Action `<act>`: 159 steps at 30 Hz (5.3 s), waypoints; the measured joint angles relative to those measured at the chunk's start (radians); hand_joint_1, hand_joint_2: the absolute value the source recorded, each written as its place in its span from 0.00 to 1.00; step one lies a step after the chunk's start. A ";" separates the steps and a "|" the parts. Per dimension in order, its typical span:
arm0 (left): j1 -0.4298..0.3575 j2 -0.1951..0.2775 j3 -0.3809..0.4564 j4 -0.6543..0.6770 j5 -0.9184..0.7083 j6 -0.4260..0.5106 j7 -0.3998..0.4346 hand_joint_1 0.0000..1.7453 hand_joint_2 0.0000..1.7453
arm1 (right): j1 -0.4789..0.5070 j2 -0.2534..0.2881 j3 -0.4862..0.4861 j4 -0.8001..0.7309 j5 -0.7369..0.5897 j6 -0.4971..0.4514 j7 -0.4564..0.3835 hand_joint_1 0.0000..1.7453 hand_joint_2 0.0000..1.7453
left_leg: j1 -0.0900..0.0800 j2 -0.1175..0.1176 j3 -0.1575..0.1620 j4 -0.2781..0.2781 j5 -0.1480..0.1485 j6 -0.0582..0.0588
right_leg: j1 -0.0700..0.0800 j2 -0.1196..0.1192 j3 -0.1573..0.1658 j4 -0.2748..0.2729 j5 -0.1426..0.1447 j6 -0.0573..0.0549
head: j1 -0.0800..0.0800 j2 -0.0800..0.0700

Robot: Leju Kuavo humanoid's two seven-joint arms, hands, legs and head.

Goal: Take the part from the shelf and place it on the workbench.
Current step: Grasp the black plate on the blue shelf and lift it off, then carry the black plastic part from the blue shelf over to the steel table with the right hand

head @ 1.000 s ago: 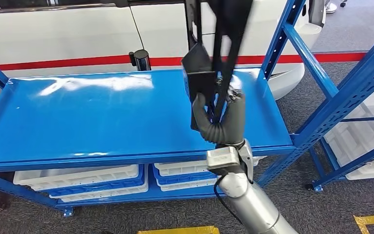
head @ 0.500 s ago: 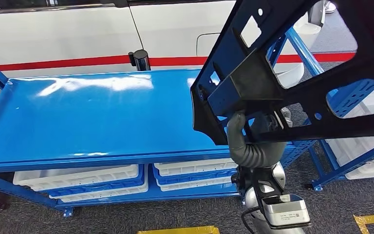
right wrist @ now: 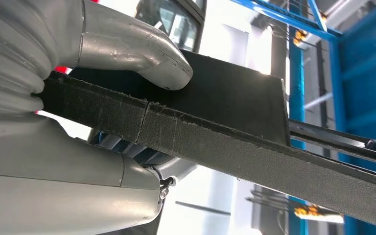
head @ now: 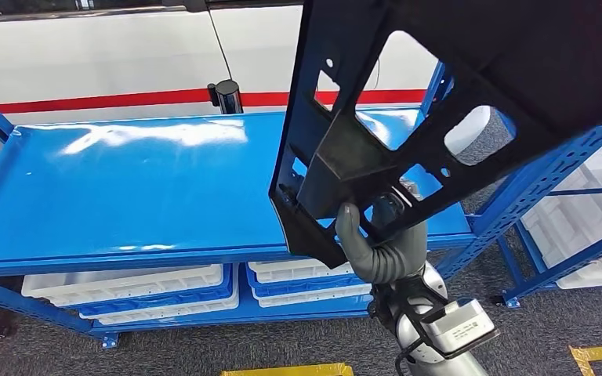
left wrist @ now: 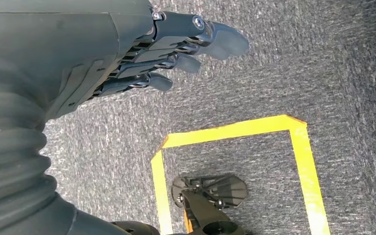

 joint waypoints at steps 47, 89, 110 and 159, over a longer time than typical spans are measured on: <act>0.010 0.007 0.036 0.000 0.002 -0.022 0.002 0.00 1.00 | -0.019 -0.025 -0.053 0.079 -0.108 0.059 0.077 1.00 1.00 | 0.035 0.005 -0.087 0.120 0.000 -0.019 | -0.015 0.005 -0.021 0.005 0.018 0.001 | 0.008 0.000; 0.008 -0.001 0.052 0.000 0.006 -0.051 -0.031 0.00 1.00 | -0.002 -0.022 -0.059 0.096 -0.107 0.056 0.073 1.00 1.00 | 0.018 0.001 -0.112 0.029 0.080 0.027 | -0.007 -0.009 -0.127 0.276 -0.129 0.010 | 0.018 0.000; 0.004 -0.002 0.052 0.000 -0.008 -0.042 -0.009 0.00 1.00 | -0.002 -0.015 -0.062 0.100 -0.101 0.061 0.070 1.00 1.00 | 0.042 0.000 -0.009 0.042 0.004 -0.053 | -0.001 -0.013 -0.018 -0.010 0.033 -0.006 | 0.017 0.000; 0.011 -0.003 0.063 0.000 -0.028 -0.042 -0.003 0.00 1.00 | 0.147 -0.050 -0.064 0.108 -0.034 0.083 0.022 1.00 1.00 | 0.019 0.007 -0.141 0.003 0.147 -0.013 | 0.008 -0.008 0.103 -0.047 -0.062 0.005 | 0.027 0.000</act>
